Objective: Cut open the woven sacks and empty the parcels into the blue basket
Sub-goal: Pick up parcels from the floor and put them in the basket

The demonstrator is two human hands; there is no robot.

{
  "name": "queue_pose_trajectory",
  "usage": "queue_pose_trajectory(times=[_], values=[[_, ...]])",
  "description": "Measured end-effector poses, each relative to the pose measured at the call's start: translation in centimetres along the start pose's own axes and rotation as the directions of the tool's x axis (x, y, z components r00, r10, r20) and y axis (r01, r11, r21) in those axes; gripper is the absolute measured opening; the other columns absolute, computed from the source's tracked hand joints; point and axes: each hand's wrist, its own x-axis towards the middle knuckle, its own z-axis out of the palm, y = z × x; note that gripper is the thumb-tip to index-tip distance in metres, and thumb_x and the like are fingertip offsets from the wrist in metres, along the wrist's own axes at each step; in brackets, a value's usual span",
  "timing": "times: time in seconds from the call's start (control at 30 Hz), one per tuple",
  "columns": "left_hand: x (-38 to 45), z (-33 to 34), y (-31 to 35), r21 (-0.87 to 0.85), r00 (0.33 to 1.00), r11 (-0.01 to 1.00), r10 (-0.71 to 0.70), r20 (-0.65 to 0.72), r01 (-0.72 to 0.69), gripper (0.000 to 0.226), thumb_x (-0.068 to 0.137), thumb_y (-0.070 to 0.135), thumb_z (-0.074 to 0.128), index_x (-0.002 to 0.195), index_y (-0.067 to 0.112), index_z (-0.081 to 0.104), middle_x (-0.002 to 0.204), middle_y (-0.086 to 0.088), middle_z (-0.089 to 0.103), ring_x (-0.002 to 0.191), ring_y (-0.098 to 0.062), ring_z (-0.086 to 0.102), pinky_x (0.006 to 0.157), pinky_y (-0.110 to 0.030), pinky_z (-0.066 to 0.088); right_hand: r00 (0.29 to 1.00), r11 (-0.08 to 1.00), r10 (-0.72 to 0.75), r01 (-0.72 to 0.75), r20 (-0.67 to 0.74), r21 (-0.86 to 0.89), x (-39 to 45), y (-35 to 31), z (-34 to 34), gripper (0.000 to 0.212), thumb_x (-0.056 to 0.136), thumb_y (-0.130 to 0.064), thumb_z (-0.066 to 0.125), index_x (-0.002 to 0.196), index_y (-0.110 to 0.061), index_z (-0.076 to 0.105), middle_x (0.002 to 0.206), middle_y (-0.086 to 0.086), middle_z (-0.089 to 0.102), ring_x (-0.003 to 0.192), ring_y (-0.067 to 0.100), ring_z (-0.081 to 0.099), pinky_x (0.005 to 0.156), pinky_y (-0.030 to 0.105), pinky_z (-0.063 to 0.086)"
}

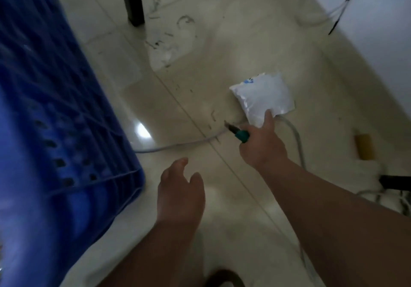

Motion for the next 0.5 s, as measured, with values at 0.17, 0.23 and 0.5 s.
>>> queue_pose_trajectory(times=[0.17, 0.23, 0.5], values=[[2.0, 0.6, 1.1, -0.021, 1.000, 0.999, -0.025, 0.011, 0.026, 0.043, 0.095, 0.025, 0.048, 0.138, 0.028, 0.044, 0.140, 0.006, 0.047, 0.123, -0.014, 0.047, 0.105, -0.036, 0.040, 0.986, 0.993, 0.106, -0.097, 0.127, -0.074, 3.8, 0.9, 0.8, 0.056, 0.089, -0.014, 0.052, 0.143, -0.023, 0.041, 0.160, -0.012, -0.023, 0.112, 0.027, 0.056, 0.080, 0.032, 0.042], [2.3, 0.6, 1.1, -0.026, 0.999, 0.999, -0.033, 0.020, 0.033, 0.040, 0.096, 0.024, 0.048, 0.136, 0.028, 0.046, 0.138, 0.005, 0.048, 0.121, -0.014, 0.048, 0.103, -0.035, 0.041, 0.991, 0.995, 0.103, -0.102, 0.083, -0.010, 4.0, 1.2, 1.5, 0.059, 0.088, -0.011, 0.052, 0.145, -0.011, 0.035, 0.161, -0.015, -0.011, 0.108, 0.027, 0.057, 0.082, 0.034, 0.043], [-2.5, 0.0, 1.1, -0.076, 0.991, 0.989, -0.125, 0.047, 0.128, 0.041, 0.092, 0.027, 0.052, 0.133, 0.029, 0.051, 0.129, 0.003, 0.056, 0.113, -0.020, 0.057, 0.101, -0.040, 0.046, 0.926, 0.921, 0.108, 0.045, -0.363, 0.387, -4.0, -1.3, 2.1, 0.054, 0.081, -0.017, 0.042, 0.128, 0.006, 0.052, 0.132, 0.025, 0.051, 0.121, 0.037, 0.050, 0.095, 0.036, 0.036]])
